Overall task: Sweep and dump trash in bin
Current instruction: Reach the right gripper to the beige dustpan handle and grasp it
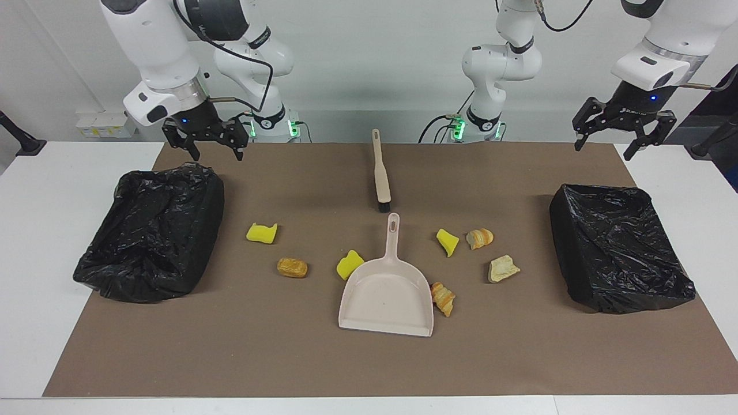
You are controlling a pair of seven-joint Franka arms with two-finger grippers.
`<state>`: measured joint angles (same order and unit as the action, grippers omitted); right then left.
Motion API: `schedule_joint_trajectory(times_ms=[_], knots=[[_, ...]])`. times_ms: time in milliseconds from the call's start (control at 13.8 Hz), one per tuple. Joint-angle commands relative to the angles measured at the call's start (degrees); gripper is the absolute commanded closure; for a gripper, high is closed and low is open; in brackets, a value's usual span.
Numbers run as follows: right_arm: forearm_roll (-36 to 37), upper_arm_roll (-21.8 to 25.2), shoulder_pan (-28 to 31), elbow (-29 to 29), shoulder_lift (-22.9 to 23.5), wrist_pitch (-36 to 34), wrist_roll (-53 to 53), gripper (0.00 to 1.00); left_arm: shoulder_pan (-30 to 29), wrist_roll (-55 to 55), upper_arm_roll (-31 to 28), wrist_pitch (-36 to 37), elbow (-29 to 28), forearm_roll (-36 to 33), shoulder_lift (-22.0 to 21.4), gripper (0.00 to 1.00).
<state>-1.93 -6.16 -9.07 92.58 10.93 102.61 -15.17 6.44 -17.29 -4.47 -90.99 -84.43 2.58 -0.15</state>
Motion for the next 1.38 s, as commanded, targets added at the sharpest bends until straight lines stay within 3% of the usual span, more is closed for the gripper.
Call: schedule_joint_trajectory(times_ms=[0,291,436,727,1090,1308], knots=[[-1.23,-0.08,-3.84,-2.05,4.17,5.47,-5.99,0.0,-0.28,-0.11,0.34,0.99,0.05,-0.91,-0.38,0.0],[-0.27,0.01,-11.13,-2.84,9.79,14.62,-16.8,0.0,-0.28,-0.11,0.34,0.91,0.05,-0.91,-0.38,0.0],[1.13,0.27,-14.47,-5.9,13.57,16.74,-19.88,0.0,-0.28,-0.11,0.34,0.91,0.05,-0.91,-0.38,0.0],[9.21,0.54,-21.42,-20.13,26.3,17.28,-31.13,0.0,-0.28,-0.11,0.34,0.99,0.05,-0.91,-0.38,0.0],[13.09,0.01,-23.19,-19.11,27.91,16.4,-31.59,0.0,-0.37,-0.11,0.34,0.91,0.05,-0.91,-0.38,0.0],[13.0,0.01,-23.45,-17.61,27.3,13.51,-31.5,0.21,-0.37,0.24,0.34,1.08,-0.04,-0.91,-0.55,0.0]])
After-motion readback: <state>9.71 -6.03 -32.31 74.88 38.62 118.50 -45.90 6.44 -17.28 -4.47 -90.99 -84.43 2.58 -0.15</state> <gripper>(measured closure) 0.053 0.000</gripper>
